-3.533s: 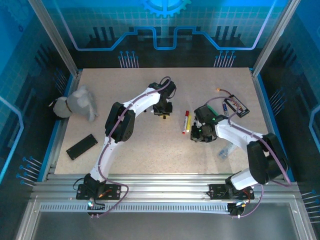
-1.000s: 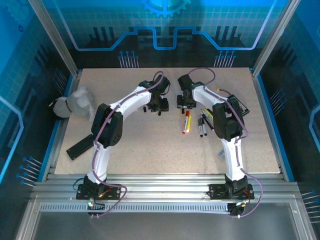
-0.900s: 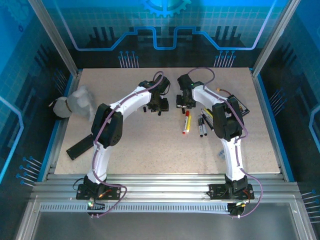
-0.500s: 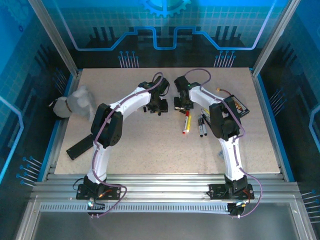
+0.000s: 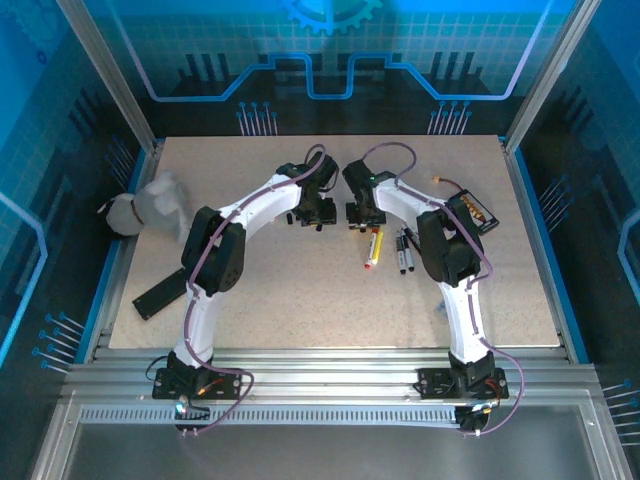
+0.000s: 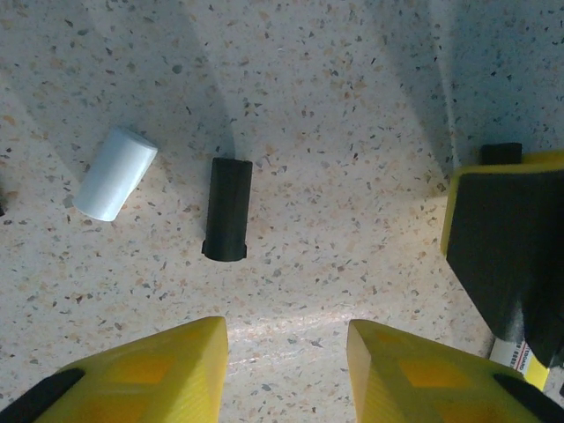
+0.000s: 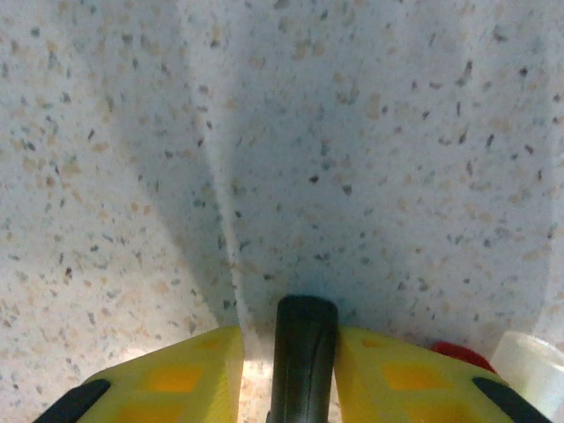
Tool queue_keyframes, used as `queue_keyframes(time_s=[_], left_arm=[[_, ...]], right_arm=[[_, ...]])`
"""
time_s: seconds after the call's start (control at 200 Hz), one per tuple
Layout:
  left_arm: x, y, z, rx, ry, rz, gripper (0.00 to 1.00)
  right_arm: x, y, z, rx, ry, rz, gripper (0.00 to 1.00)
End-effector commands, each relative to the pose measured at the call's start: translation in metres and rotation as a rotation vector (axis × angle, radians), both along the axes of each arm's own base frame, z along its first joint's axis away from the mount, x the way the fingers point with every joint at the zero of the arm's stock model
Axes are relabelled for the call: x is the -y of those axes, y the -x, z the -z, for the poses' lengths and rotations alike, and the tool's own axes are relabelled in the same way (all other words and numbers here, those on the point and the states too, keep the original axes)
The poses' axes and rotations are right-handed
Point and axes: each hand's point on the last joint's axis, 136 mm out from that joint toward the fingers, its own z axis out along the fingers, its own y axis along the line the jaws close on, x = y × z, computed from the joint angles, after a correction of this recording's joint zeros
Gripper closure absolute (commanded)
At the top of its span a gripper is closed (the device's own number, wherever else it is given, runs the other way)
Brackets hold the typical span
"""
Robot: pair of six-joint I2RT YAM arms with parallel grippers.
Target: Open the pen caps
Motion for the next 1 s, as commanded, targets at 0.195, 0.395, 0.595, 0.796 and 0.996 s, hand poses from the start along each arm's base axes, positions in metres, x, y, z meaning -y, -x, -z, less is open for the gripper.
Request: queue_keyframes(time_s=[0.195, 0.395, 0.595, 0.796, 0.996], left_arm=[[0.002, -0.002, -0.021, 0.029, 0.057, -0.020, 0.59], [-0.003, -0.001, -0.030, 0.051, 0.051, -0.022, 0.59], [-0.008, 0.003, -0.042, 0.073, 0.057, -0.022, 0.59], [-0.018, 0.006, -0.047, 0.080, 0.047, -0.030, 0.58], [-0.030, 0.006, -0.048, 0.082, 0.041, -0.057, 0.58]], right_arm=[[0.003, 0.014, -0.004, -0.033, 0.044, -0.014, 0.78], [-0.014, 0.010, -0.004, -0.022, 0.002, -0.027, 0.87], [-0.049, 0.006, -0.013, -0.012, -0.074, -0.058, 0.89], [-0.079, 0.006, -0.015, -0.021, -0.114, -0.091, 0.89], [-0.092, 0.009, -0.001, -0.055, -0.137, -0.089, 0.88]])
